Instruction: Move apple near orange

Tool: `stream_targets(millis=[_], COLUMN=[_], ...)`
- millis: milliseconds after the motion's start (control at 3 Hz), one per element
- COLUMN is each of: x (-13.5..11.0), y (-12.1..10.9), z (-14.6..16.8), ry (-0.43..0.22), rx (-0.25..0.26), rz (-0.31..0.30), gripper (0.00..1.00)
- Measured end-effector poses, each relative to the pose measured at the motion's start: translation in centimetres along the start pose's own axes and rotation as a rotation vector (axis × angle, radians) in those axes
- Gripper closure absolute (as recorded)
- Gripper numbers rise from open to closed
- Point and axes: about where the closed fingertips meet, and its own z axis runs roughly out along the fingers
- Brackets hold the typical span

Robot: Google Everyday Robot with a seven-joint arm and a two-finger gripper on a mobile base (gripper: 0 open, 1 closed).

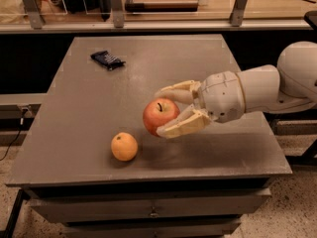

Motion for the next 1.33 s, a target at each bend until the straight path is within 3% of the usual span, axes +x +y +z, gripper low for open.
stream_targets(millis=[333, 667, 1000, 1333], x=[0.4, 1.8, 1.7, 1.6], y=[0.5, 1.0, 1.1, 1.1], z=[0.5, 1.1, 1.3, 1.4], ry=[-0.010, -0.029, -0.028, -0.028], rx=[-0.002, -0.007, -0.011, -0.013], rz=[0.012, 0.038, 0.035, 0.034], gripper=[0.57, 0.26, 0.04, 0.00])
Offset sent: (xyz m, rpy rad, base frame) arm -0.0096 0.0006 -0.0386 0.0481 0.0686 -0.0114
